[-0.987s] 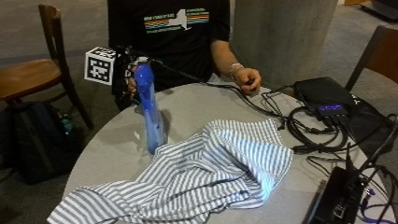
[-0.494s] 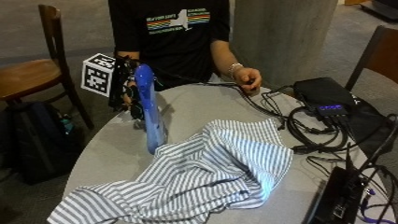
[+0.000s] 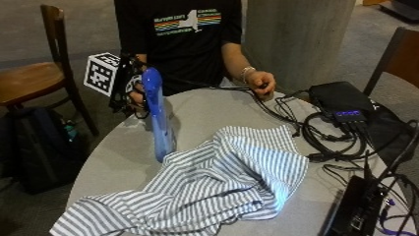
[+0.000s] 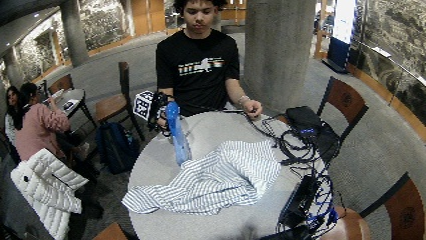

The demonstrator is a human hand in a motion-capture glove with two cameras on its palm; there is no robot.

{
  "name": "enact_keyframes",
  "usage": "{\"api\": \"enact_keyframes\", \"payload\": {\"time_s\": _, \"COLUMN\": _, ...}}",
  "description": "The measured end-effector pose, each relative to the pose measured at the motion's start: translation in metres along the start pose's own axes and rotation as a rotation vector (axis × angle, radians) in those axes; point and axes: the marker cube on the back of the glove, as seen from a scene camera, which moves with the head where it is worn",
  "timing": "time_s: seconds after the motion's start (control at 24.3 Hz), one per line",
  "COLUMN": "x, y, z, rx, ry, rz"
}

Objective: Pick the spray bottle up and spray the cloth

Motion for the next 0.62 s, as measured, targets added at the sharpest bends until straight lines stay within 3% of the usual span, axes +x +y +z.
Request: {"api": "enact_keyframes", "payload": {"time_s": 0.62, "x": 0.002, "y": 0.0063, "z": -0.0048, "rx": -0.003, "ry": -0.05, "rz": -0.003}}
